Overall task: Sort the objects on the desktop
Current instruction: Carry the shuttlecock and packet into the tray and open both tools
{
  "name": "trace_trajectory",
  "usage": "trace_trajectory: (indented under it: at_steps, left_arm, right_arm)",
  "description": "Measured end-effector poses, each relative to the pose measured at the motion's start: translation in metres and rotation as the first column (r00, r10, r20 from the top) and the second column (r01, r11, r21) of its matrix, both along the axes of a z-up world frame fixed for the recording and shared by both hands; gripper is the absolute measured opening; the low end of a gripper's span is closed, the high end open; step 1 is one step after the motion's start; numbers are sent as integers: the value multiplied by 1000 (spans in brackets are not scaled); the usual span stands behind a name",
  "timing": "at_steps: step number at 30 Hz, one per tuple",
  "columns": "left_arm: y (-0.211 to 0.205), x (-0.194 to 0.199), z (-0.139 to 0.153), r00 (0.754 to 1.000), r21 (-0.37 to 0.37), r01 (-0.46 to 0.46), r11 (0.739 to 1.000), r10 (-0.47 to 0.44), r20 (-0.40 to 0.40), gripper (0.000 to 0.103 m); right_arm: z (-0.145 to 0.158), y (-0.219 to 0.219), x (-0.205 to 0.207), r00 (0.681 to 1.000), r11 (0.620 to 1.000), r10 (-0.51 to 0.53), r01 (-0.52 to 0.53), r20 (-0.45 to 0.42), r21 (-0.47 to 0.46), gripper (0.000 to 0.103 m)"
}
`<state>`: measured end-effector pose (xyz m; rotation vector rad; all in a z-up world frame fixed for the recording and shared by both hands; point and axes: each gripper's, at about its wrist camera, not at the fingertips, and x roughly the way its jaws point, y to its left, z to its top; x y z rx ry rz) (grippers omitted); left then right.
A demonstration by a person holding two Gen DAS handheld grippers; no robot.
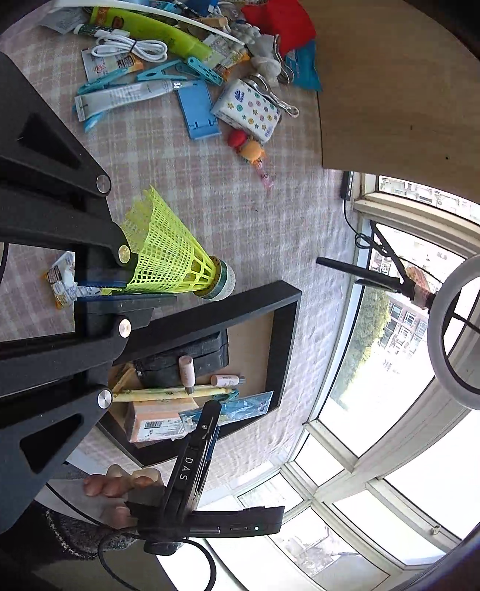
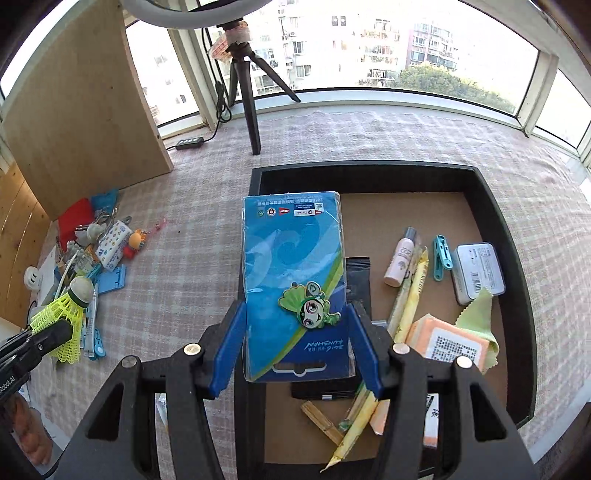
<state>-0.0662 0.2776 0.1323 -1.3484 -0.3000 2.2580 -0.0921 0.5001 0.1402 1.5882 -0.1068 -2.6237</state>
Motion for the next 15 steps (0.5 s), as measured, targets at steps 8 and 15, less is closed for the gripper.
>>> trace_trajectory:
  at_steps: [8,15]
  left_arm:
    - [114,3,10,981,18,193,981,-193,-14,2]
    - [157,21,15,961,-69,261,963,-266,-70,65]
  right_arm:
    - [9,89,6,986,985,-166,167,-19,36,54]
    - [9,114,10,979,978,-206,206,-10,13,62]
